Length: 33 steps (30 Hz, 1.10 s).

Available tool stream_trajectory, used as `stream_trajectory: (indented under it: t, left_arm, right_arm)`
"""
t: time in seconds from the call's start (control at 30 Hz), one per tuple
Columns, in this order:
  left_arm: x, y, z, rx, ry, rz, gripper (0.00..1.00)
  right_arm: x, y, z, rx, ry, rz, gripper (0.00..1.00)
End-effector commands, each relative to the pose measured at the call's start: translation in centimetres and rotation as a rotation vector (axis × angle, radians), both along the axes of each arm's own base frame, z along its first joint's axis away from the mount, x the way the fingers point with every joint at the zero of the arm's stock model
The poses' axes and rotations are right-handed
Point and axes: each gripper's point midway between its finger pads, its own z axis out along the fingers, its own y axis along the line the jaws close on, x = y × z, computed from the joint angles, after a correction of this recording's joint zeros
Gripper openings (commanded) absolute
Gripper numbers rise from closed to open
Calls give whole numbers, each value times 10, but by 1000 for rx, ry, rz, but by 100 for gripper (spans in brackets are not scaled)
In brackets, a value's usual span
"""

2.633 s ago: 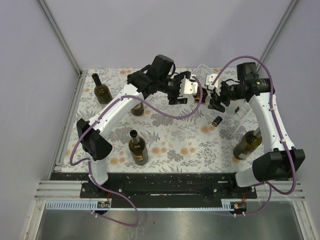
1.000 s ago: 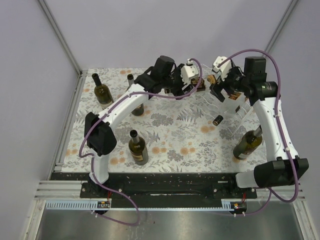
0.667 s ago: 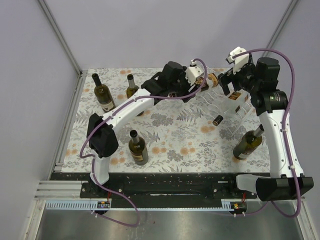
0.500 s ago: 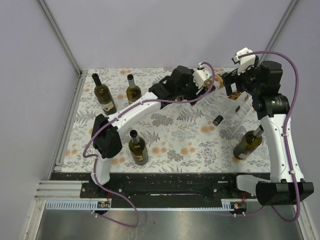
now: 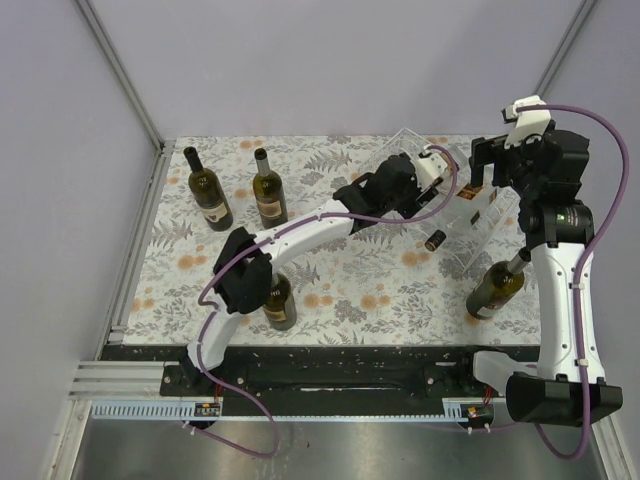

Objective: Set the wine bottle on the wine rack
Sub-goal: Place the wine bottle in the wine rack.

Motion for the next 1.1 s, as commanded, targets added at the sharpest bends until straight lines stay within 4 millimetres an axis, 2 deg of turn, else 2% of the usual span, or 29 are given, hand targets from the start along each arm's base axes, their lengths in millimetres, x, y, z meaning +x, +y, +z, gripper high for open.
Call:
stream_trajectory:
  t: [0.0, 0.3, 0.5, 1.07]
  left_arm:
    - [24, -3, 132, -286, -273, 113, 0]
    - [24, -12, 131, -310, -281, 151, 0]
    - [16, -19, 127, -316, -256, 149, 0]
    - [7, -30, 79, -238, -179, 117, 0]
  right_arm:
    - [-5, -6, 15, 29, -58, -40, 99]
    - [-5, -5, 9, 42, -45, -36, 100]
    - [-7, -8, 9, 35, -47, -47, 99]
    - [-12, -11, 5, 27, -46, -50, 100]
